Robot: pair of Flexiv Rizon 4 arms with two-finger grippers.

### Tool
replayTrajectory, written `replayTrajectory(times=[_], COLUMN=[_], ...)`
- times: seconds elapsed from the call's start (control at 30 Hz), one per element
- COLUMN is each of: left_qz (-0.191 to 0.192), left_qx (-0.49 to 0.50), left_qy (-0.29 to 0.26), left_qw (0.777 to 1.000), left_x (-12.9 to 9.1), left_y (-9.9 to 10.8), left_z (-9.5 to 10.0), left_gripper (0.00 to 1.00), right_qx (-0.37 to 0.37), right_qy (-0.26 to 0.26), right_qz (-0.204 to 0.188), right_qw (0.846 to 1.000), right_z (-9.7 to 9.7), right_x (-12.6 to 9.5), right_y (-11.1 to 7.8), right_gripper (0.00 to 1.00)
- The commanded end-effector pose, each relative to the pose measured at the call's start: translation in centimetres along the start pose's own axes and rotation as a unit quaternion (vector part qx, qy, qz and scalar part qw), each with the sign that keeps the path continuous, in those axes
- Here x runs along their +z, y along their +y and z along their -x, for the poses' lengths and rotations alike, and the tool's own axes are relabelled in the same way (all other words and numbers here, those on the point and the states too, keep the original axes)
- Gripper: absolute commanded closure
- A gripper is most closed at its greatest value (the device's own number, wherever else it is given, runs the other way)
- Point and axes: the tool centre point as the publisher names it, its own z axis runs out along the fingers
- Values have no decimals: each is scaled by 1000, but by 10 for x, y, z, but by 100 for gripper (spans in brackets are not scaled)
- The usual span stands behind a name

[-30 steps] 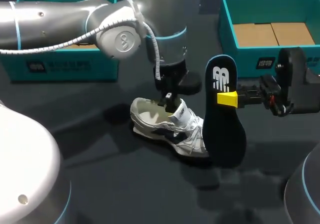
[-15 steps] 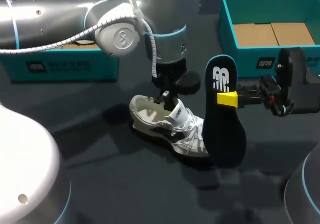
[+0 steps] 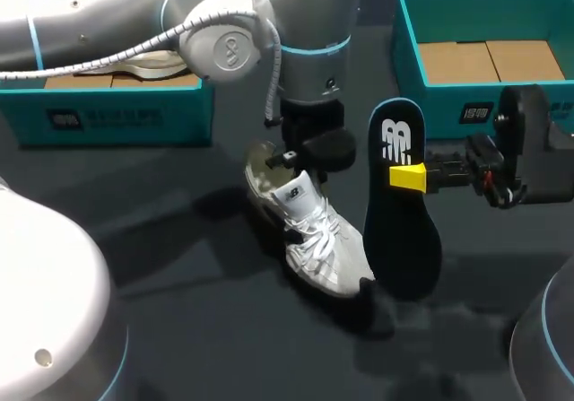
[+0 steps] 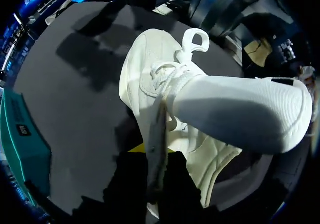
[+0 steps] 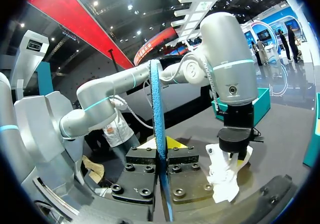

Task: Take the shoe out of the shoebox, open the shoe tongue, remove and reinsert the insole, then place the shoe into the shoebox

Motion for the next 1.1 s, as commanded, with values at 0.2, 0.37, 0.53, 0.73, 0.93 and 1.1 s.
replayTrajectory(times=[0.2, 0.37, 0.53, 0.73, 0.93, 1.1], left_qz=[15, 13, 20, 17, 17, 18], left_qx=[231, 265, 282, 273, 265, 255], left_qy=[8, 11, 16, 26, 32, 40], left_qw=[973, 964, 959, 961, 963, 966], left_x=[7, 12, 20, 33, 45, 53], left_y=[-9, -13, -15, -14, -15, -17], left_z=[13, 16, 20, 26, 31, 36], left_gripper=[100, 100, 100, 100, 100, 100], right_qx=[1, 1, 1, 1, 1, 1], right_qy=[-3, -3, -3, -3, -3, -3], right_qz=[0, 0, 0, 0, 0, 0], right_qw=[1000, 1000, 1000, 1000, 1000, 1000], right_z=[-3, -3, -3, -3, -3, -3], right_x=[0, 0, 0, 0, 0, 0], right_y=[-1, -1, -1, -1, -1, -1], right_gripper=[100, 100, 100, 100, 100, 100])
